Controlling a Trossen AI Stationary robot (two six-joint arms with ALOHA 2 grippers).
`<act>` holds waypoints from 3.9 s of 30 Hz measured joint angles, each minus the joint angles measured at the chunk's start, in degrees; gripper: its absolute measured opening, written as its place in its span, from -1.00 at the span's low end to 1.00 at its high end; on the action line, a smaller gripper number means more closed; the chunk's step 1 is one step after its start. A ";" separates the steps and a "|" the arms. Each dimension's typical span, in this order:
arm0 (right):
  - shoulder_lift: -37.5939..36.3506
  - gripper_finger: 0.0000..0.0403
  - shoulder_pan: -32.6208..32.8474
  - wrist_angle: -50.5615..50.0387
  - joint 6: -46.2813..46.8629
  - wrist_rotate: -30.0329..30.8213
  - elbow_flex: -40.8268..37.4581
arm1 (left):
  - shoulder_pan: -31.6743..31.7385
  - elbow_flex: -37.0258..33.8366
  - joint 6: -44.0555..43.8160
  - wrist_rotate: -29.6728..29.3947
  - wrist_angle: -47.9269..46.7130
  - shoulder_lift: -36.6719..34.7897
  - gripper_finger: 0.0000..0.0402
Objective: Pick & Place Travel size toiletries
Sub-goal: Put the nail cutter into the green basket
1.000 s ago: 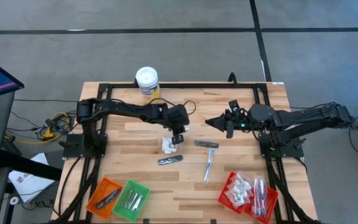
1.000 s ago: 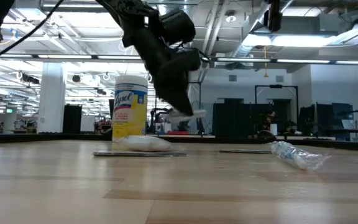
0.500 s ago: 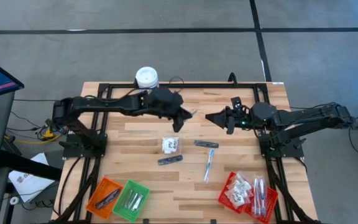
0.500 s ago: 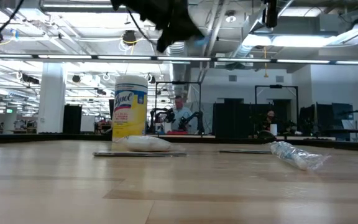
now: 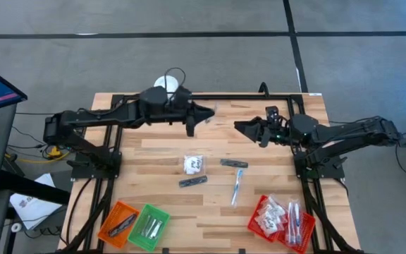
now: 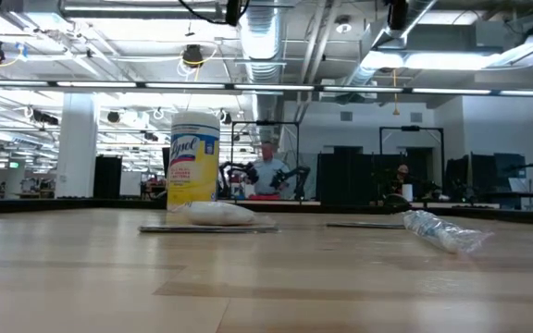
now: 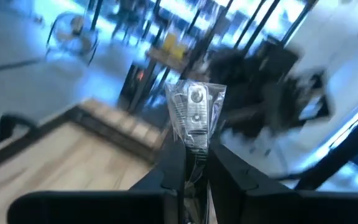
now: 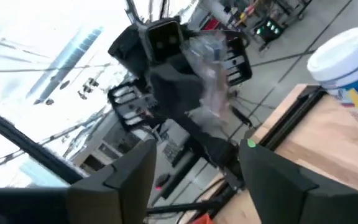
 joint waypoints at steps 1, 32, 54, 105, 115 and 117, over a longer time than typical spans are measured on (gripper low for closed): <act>0.33 0.14 0.00 0.40 -0.09 0.64 0.02 | 0.00 0.01 -0.82 -0.01 1.78 0.07 -0.81; 15.71 0.21 2.54 8.19 -9.61 3.21 10.47 | -4.54 -0.02 -9.72 0.86 10.12 1.99 -0.81; 15.71 -0.39 2.17 8.13 -9.04 3.31 10.43 | -4.87 -0.02 -9.94 1.43 9.75 2.48 -0.81; 15.77 -0.75 2.08 0.87 -4.30 -7.35 10.40 | -6.16 0.01 -12.55 5.70 10.74 5.36 -0.67; 15.71 -0.74 2.28 -0.81 -1.80 -9.10 10.43 | -6.10 0.01 -12.45 8.92 10.97 5.34 -0.36; 15.70 -0.74 2.28 -0.64 -1.21 -9.38 10.43 | -6.11 -0.02 -12.26 9.25 10.66 4.73 -0.30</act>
